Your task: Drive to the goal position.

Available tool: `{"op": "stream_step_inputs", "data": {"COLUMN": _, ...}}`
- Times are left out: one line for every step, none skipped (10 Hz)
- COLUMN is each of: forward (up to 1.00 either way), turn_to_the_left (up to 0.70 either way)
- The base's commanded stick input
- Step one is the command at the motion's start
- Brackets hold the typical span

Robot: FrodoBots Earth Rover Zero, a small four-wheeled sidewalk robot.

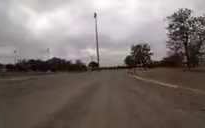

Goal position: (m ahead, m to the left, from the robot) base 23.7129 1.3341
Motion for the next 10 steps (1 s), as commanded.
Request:
{"op": "stream_step_inputs", "data": {"forward": 0.7, "turn_to_the_left": -0.01}}
{"op": "stream_step_inputs", "data": {"forward": 0.7, "turn_to_the_left": -0.01}}
{"op": "stream_step_inputs", "data": {"forward": 0.7, "turn_to_the_left": -0.01}}
{"op": "stream_step_inputs", "data": {"forward": 0.7, "turn_to_the_left": -0.01}}
{"op": "stream_step_inputs", "data": {"forward": 0.7, "turn_to_the_left": -0.01}}
{"op": "stream_step_inputs", "data": {"forward": 0.7, "turn_to_the_left": -0.01}}
{"op": "stream_step_inputs", "data": {"forward": 0.7, "turn_to_the_left": -0.01}}
{"op": "stream_step_inputs", "data": {"forward": 0.7, "turn_to_the_left": -0.01}}
{"op": "stream_step_inputs", "data": {"forward": 0.7, "turn_to_the_left": -0.01}}
{"op": "stream_step_inputs", "data": {"forward": 0.7, "turn_to_the_left": -0.01}}
